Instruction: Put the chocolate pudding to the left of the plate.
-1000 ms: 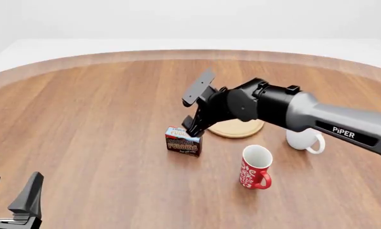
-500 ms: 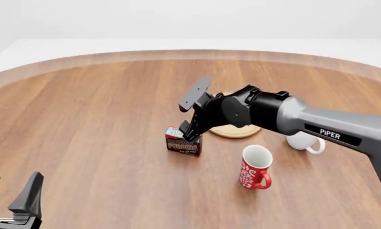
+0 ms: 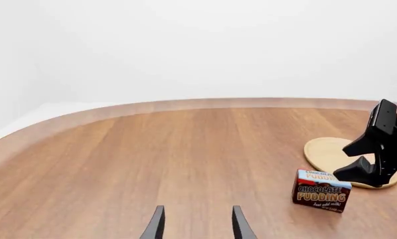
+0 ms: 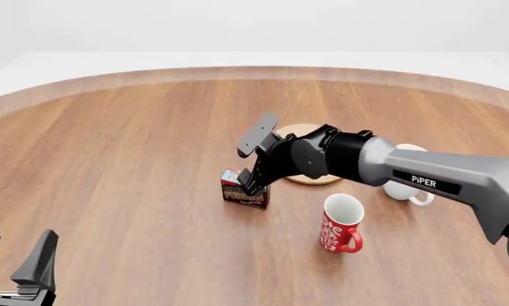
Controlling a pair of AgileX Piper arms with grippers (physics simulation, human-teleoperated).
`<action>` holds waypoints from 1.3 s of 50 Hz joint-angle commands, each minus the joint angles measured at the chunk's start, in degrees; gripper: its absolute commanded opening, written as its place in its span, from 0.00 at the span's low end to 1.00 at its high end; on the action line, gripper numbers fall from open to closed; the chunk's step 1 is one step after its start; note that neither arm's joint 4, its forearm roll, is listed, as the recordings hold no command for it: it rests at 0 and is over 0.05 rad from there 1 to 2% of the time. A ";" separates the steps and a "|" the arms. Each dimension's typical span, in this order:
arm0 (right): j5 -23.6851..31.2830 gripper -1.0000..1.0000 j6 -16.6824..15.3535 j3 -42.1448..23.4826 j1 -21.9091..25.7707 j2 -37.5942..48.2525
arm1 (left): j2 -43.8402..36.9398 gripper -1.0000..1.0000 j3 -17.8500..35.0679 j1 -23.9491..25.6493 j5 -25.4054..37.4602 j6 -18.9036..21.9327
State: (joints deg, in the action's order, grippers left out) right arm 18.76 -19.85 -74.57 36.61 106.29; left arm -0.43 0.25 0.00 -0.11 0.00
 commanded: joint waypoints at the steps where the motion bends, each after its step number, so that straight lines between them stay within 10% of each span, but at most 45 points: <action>1: -1.01 1.00 0.52 0.16 0.06 1.26 | 0.00 1.00 0.00 0.00 0.00 0.00; 65: -3.06 1.00 0.98 -1.22 -2.27 7.09 | 0.00 1.00 0.00 0.00 0.00 0.00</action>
State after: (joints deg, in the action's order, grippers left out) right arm 16.04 -19.05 -75.65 34.27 112.81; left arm -0.43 0.25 0.00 -0.11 0.00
